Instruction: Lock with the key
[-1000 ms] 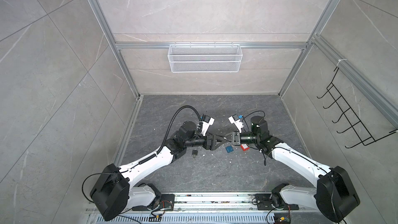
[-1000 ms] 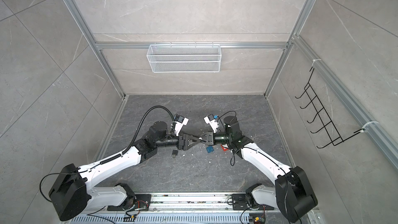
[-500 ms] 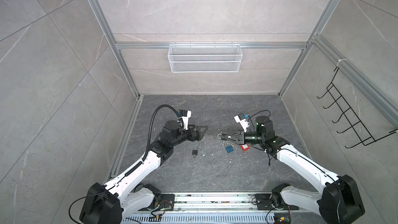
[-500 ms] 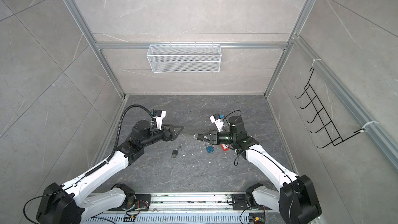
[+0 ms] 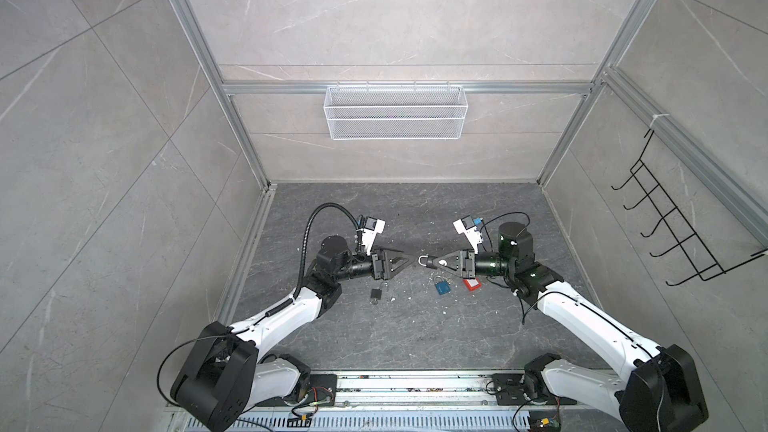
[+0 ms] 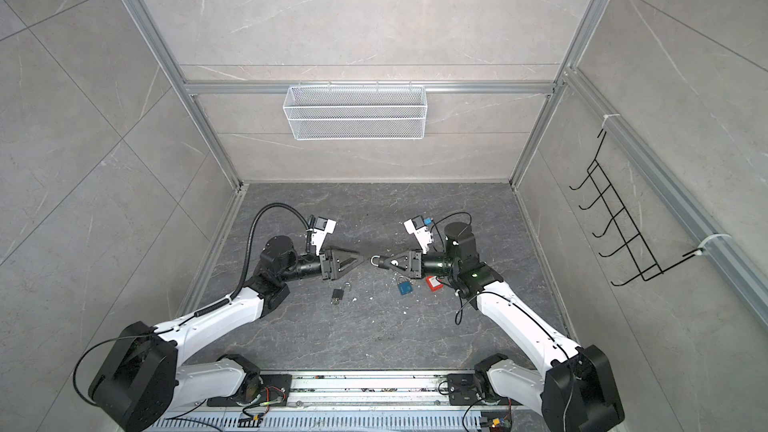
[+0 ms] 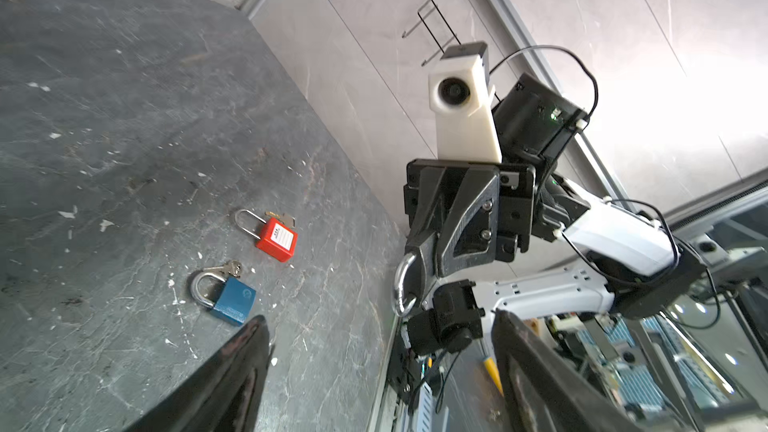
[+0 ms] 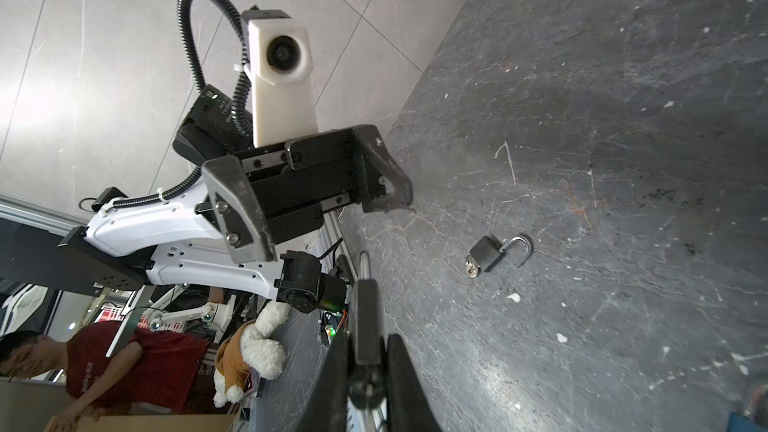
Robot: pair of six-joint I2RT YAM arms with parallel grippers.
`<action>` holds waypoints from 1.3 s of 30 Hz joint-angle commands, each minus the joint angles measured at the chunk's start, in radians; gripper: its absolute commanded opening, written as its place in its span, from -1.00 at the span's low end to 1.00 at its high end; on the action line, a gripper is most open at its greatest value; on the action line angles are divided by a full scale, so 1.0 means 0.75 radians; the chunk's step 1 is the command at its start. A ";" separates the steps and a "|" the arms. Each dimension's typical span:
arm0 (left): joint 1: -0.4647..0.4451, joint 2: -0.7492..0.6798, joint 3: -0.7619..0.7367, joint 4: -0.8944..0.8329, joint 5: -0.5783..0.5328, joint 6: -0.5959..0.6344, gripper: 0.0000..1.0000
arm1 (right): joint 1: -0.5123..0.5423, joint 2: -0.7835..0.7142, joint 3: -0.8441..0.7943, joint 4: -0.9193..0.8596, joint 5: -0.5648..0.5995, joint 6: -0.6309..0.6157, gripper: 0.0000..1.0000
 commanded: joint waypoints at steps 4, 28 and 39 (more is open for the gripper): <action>-0.066 0.087 0.084 0.176 0.139 -0.096 0.07 | -0.007 -0.031 -0.015 0.110 -0.071 0.033 -1.00; -0.105 0.086 0.034 0.178 -0.094 -0.083 -1.00 | -0.006 -0.023 -0.023 0.098 -0.057 0.026 -0.93; -0.086 0.112 0.001 0.234 -0.181 -0.155 -1.00 | -0.007 -0.031 -0.027 0.094 -0.050 0.031 -0.65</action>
